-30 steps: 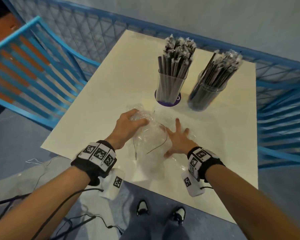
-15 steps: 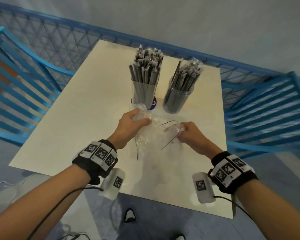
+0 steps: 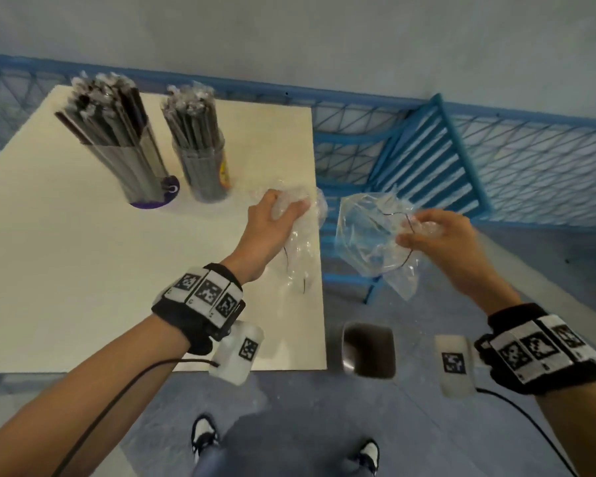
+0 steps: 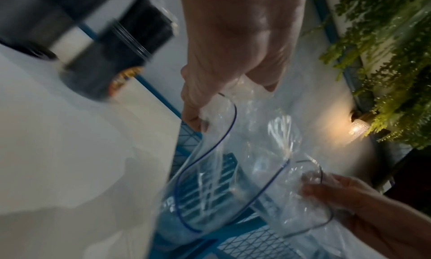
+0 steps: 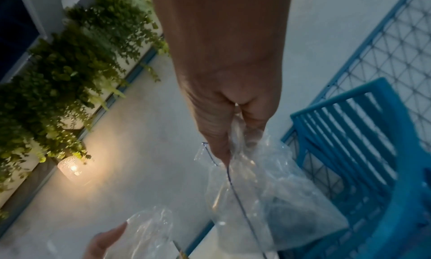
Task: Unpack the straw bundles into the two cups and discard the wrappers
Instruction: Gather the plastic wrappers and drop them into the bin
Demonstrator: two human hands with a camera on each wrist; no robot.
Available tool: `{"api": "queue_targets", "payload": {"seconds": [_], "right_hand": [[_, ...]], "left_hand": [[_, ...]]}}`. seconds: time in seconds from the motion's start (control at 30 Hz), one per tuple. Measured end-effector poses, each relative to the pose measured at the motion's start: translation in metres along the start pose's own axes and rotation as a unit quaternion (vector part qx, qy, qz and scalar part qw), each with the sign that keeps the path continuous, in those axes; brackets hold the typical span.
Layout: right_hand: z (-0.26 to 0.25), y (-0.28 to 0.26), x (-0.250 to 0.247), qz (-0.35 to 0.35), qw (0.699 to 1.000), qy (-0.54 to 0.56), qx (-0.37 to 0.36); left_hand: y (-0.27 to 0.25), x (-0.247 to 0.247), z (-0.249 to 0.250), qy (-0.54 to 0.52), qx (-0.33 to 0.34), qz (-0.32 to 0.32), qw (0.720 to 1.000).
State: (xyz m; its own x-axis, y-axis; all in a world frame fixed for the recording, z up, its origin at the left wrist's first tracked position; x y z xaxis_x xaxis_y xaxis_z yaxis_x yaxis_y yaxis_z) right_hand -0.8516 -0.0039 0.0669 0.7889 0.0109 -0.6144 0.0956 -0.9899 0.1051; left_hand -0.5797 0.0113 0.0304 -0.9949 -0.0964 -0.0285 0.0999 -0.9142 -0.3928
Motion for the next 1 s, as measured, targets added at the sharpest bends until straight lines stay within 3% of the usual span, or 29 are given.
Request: {"api": "queue_targets", "payload": {"seconds": [0.1,0.23,0.43,0.6,0.73,1.0], "right_hand": [[0.071,-0.006,-0.05,0.038,0.999,-0.014,0.01],[0.159,-0.027,-0.091,0.03,0.998,-0.047,0.038],[0.269,-0.073,-0.071,-0.09,0.987,0.032,0.133],[0.363,-0.103,-0.026,-0.103,0.976,0.025,0.19],[0.423,-0.108,0.03,-0.082,0.98,-0.005,0.179],[0.551,-0.106,0.169,-0.119,0.966,0.019,0.23]], "left_hand": [[-0.001,0.084,-0.008,-0.005,-0.038,-0.006,0.999],[0.001,0.189,-0.03,0.006,-0.047,0.017,0.999],[0.013,0.291,-0.121,0.142,-0.015,-0.024,0.989],[0.046,0.313,-0.235,0.163,-0.071,0.065,0.982],[0.078,0.319,-0.321,0.188,-0.074,0.101,0.974],[0.155,0.322,-0.489,0.218,-0.114,0.051,0.968]]}}
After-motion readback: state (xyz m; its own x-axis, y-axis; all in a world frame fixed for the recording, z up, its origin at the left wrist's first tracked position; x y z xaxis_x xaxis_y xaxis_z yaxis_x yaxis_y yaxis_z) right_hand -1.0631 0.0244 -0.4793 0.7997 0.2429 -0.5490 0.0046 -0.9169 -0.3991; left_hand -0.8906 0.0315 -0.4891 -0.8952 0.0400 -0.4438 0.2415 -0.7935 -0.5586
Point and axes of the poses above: each hand's wrist, its own y-axis towards the middle knuckle, its own x-axis out of the palm, z = x × y, the point moved 6 cm from there along y, towards the middle knuckle, and after that the axes turned 10 degrees about -x, right-handed, at the moved point
